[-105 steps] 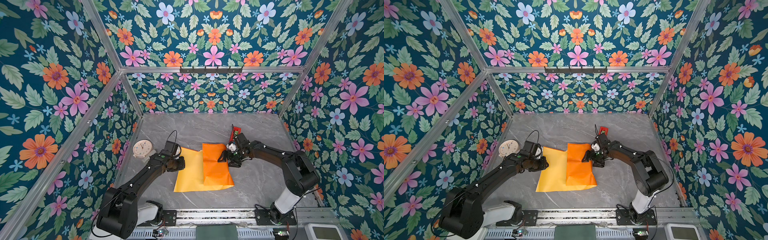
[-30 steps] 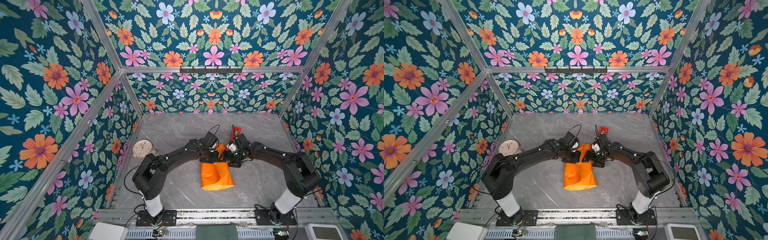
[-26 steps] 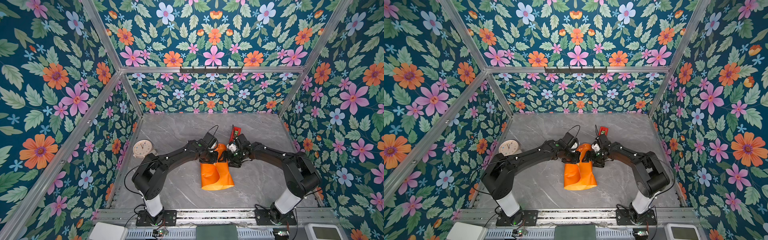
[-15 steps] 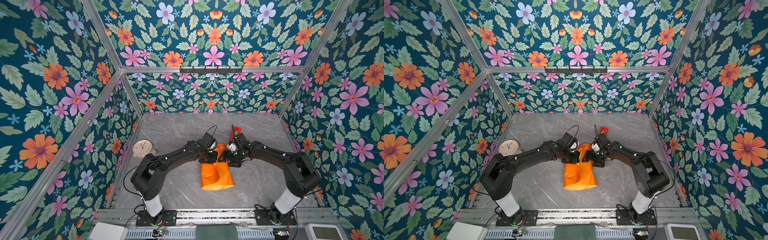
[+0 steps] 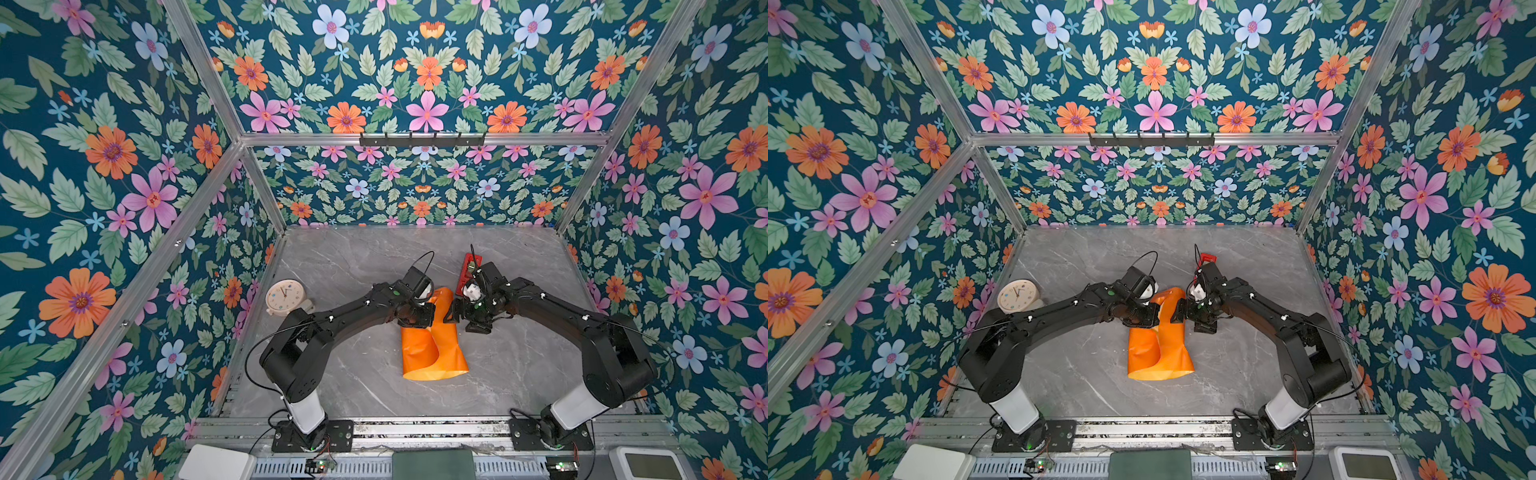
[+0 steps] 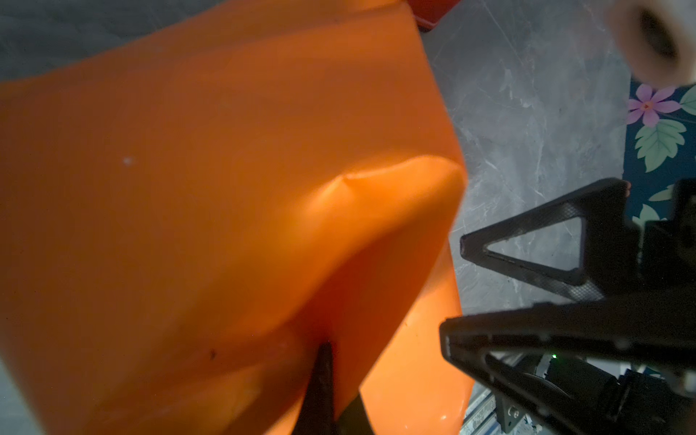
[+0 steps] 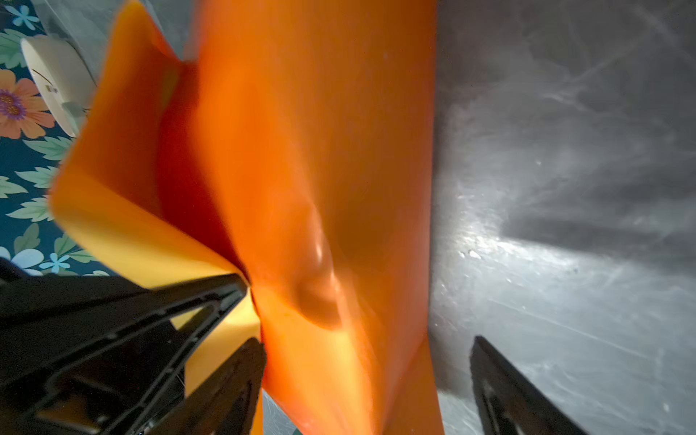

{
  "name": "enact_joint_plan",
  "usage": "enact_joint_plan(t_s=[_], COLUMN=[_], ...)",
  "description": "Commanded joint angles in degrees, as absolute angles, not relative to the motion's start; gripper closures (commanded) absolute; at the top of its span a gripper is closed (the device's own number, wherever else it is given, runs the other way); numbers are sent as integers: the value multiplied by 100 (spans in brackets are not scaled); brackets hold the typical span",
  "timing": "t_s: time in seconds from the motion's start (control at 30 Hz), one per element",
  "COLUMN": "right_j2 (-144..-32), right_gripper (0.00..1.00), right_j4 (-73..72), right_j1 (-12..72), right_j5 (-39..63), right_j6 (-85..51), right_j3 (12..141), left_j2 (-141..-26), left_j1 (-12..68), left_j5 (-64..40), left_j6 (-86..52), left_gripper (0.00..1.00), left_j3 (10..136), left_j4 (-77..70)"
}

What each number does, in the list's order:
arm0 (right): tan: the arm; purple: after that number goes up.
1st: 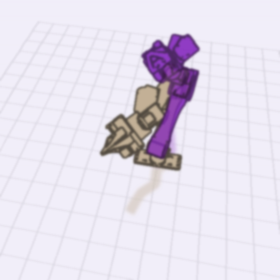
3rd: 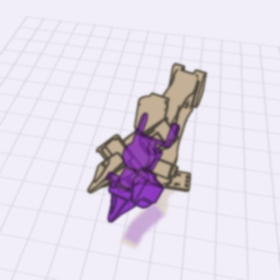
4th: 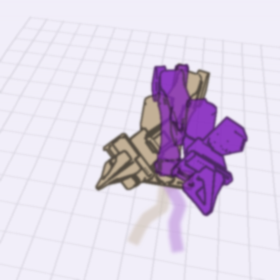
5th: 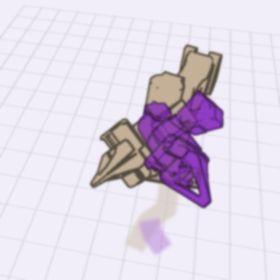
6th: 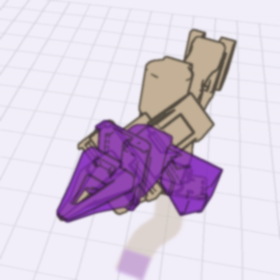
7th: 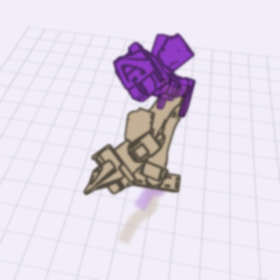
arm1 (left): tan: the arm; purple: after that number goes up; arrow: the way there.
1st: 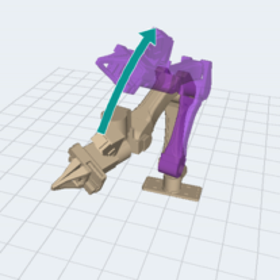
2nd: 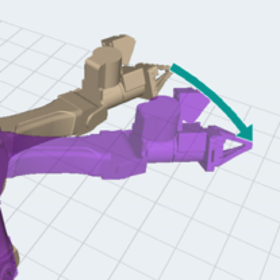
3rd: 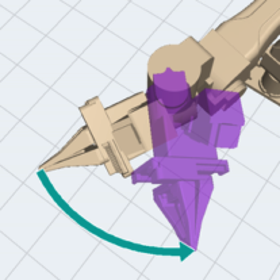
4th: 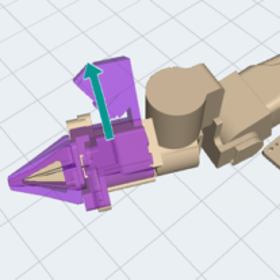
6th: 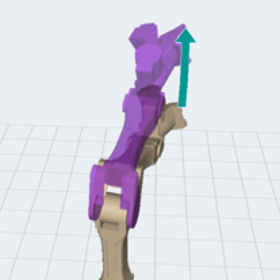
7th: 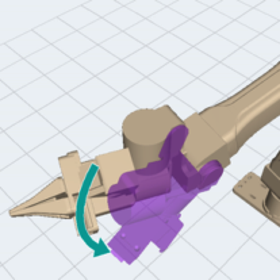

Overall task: Wrap a gift box in wrapping paper
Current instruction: Second fold the wrapping paper around the gift box.

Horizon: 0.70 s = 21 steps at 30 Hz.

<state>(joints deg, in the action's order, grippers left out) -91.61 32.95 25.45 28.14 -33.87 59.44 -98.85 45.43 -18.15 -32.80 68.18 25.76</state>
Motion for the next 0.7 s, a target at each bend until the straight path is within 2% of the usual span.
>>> enact_joint_plan(t_s=[0.0,0.3,0.67], right_j2=[-9173,-9352,-9449], right_gripper=[14,11,1], right_j4=[3376,2751,2549], right_j1=[2499,2210,1934], right_j5=[2909,3780,3951], right_j6=[-3283,-3225,-2874], right_j3=[5839,5581,5353], left_j2=[-9940,-9941,-9940], left_j1=[4541,4537,4535], left_j5=[-1506,-1516,-1521], left_j6=[-3196,-3182,-3173], left_gripper=[100,100,100], left_j3=[6772,6786,6787], left_j4=[3103,3094,3103])
